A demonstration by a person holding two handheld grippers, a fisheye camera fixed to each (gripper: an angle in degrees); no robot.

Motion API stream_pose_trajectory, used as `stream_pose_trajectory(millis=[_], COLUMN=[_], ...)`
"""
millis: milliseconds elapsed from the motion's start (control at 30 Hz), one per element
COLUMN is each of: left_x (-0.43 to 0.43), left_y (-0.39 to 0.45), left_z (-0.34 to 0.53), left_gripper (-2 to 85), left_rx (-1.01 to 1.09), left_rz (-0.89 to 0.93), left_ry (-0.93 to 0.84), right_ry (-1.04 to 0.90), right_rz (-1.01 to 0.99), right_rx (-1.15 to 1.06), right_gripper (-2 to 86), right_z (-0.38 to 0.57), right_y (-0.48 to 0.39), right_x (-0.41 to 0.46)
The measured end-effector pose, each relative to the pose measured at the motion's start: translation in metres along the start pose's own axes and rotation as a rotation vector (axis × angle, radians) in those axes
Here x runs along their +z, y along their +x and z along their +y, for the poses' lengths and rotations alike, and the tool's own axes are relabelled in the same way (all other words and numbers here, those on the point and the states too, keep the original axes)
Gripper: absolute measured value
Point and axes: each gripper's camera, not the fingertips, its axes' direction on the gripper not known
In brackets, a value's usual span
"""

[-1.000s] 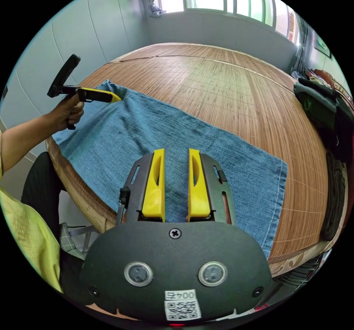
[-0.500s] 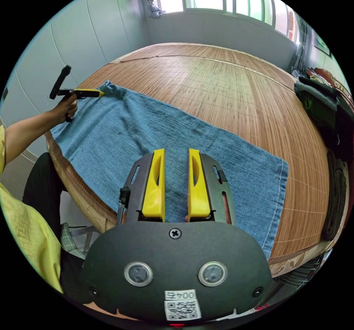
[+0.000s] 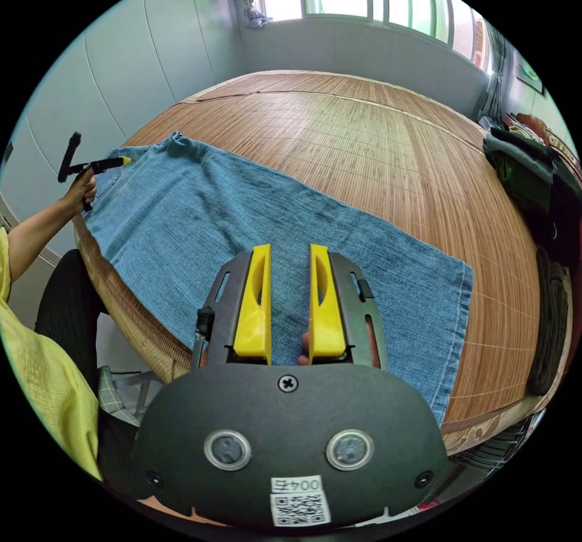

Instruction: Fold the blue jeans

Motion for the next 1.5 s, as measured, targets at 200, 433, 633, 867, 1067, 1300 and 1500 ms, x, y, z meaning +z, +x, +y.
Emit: stream_pose_trajectory(millis=[200, 433, 633, 867, 1067, 1300, 1500], left_x=[0.018, 0.023, 0.024, 0.022, 0.020, 0.019, -0.012], left_y=[-0.005, 0.015, 0.018, 0.007, 0.006, 0.008, 0.012], left_z=[0.013, 0.010, 0.009, 0.008, 0.006, 0.003, 0.005], left_gripper=[8.6, 8.0, 7.8, 7.6, 7.5, 8.1, 10.7], left_rx=[-0.072, -0.016, -0.015, -0.054, -0.062, -0.063, 0.011], left_rz=[-0.143, -0.206, -0.205, -0.131, -0.123, -0.122, 0.054], left_ry=[-0.045, -0.046, -0.047, -0.042, -0.040, -0.039, -0.052], right_ry=[-0.004, 0.079, -0.094, -0.116, -0.083, -0.046, -0.044], right_rz=[0.007, 0.022, 0.032, -0.082, 0.012, -0.015, -0.013], right_rx=[-0.001, 0.057, -0.161, -0.227, -0.165, -0.045, -0.034], right_gripper=[10.0, 9.7, 13.4, 12.4, 14.9, 17.3, 17.4], right_z=[0.001, -0.009, -0.062, -0.064, -0.047, -0.031, -0.030], right_y=[0.005, 0.007, -0.033, 0.014, -0.005, 0.014, 0.020], right_x=[0.003, -0.015, 0.037, 0.039, 0.023, 0.034, 0.038])
